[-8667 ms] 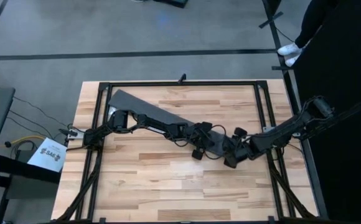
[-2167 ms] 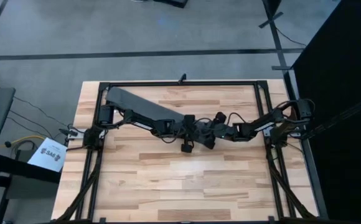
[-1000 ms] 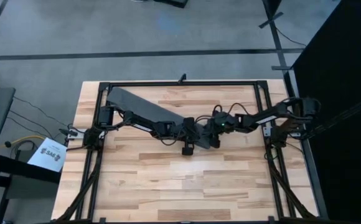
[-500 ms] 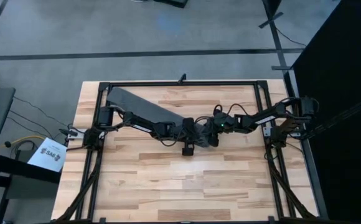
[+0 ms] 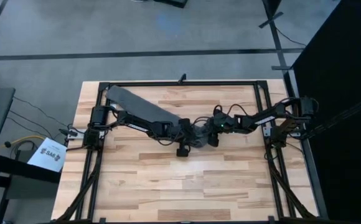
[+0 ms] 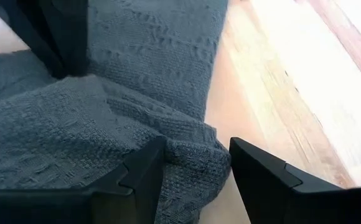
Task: Roll towel
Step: Roll the gray towel
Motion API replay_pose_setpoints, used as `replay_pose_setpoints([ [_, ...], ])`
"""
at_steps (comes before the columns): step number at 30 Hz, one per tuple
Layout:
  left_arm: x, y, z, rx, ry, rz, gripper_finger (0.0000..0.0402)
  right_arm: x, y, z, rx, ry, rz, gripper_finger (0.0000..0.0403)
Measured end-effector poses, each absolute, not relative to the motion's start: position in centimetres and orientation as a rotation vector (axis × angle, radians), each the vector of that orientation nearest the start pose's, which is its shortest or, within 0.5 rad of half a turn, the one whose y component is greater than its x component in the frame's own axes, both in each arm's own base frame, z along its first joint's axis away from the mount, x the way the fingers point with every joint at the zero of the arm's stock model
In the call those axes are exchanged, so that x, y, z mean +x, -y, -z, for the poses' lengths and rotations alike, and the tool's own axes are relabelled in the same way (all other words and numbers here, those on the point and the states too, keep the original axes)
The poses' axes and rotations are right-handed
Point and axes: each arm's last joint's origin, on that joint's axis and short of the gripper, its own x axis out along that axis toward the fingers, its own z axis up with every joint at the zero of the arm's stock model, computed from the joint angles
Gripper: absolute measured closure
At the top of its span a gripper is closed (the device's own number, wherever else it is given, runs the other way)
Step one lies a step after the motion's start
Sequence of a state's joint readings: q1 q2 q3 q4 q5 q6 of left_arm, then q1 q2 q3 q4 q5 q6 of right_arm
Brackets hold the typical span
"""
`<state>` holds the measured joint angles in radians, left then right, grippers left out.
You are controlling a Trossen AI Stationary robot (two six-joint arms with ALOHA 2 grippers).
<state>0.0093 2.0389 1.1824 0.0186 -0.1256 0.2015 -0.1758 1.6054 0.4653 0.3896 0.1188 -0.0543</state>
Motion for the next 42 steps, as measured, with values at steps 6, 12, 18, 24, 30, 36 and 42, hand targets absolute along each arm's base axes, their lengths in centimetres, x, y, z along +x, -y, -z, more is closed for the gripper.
replay_pose_setpoints([
  [6,40.9,-0.8,-12.2,0.249,-0.857,-0.059,0.0396,25.6,4.4,-12.3,-0.059,-0.634,0.242,0.0233],
  [12,40.9,-0.9,-12.2,0.244,-0.859,-0.069,0.0396,24.4,3.8,-15.6,-0.071,-0.566,0.227,0.0233],
  [18,40.9,-0.9,-12.2,0.244,-0.859,-0.072,0.0396,22.8,2.2,-15.6,-0.019,-0.649,0.199,0.0233],
  [24,40.9,-0.9,-12.2,0.243,-0.859,-0.073,0.0396,23.6,0.9,-12.7,0.05,-0.588,0.173,0.0233],
  [30,40.9,-0.9,-12.3,0.224,-0.857,-0.085,0.0396,26.6,0.4,-9.9,0.025,-0.619,0.148,0.0233],
  [36,40.8,-0.9,-12.3,0.207,-0.867,-0.099,0.0396,29.1,1.0,-9.0,-0.015,-0.631,0.154,0.0233],
  [42,40.8,-0.8,-12.3,0.21,-0.867,-0.113,0.0396,29.2,1.7,-9.1,-0.032,-0.629,0.217,0.0233],
])
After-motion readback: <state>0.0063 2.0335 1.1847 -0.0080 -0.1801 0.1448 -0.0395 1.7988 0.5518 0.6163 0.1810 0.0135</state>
